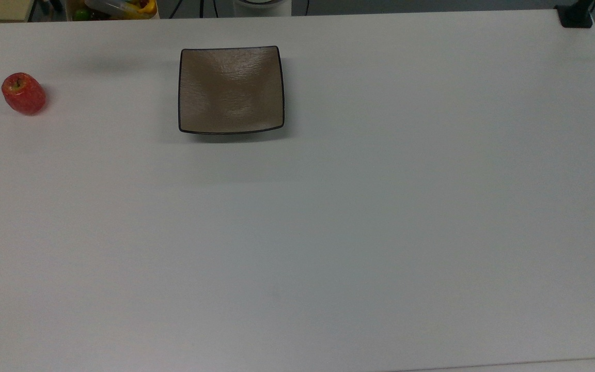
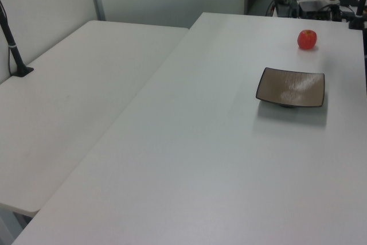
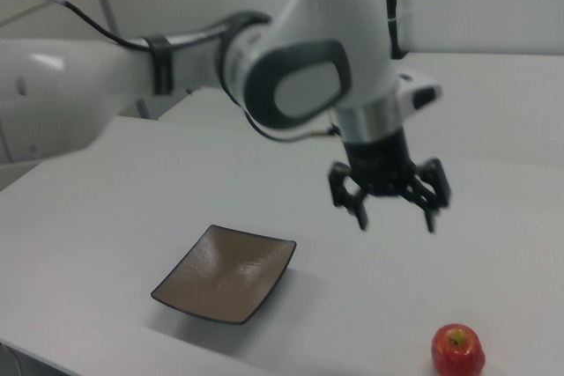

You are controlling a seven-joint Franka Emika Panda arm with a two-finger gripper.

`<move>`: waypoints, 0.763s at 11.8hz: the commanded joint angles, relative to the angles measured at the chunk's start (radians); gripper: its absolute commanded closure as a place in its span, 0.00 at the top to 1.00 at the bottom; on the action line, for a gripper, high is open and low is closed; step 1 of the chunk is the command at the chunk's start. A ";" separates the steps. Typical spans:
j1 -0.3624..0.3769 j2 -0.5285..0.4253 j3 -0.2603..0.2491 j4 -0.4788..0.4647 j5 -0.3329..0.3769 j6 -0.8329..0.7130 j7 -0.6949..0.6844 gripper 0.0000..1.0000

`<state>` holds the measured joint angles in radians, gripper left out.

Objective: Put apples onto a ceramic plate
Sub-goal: 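Move the open gripper over the red apple and lower it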

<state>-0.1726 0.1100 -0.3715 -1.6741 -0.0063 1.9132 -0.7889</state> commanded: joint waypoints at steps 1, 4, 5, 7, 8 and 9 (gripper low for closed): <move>-0.048 0.088 -0.012 -0.052 -0.012 0.157 -0.065 1.00; -0.067 0.158 -0.014 -0.072 -0.012 0.182 -0.108 1.00; -0.079 0.175 -0.014 -0.090 -0.012 0.219 -0.131 1.00; -0.087 0.209 -0.014 -0.130 -0.014 0.309 -0.142 1.00; -0.090 0.218 -0.014 -0.154 -0.024 0.360 -0.144 1.00; -0.100 0.226 -0.014 -0.177 -0.059 0.407 -0.151 1.00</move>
<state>-0.2642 0.3312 -0.3779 -1.7887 -0.0130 2.2144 -0.9079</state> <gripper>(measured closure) 0.000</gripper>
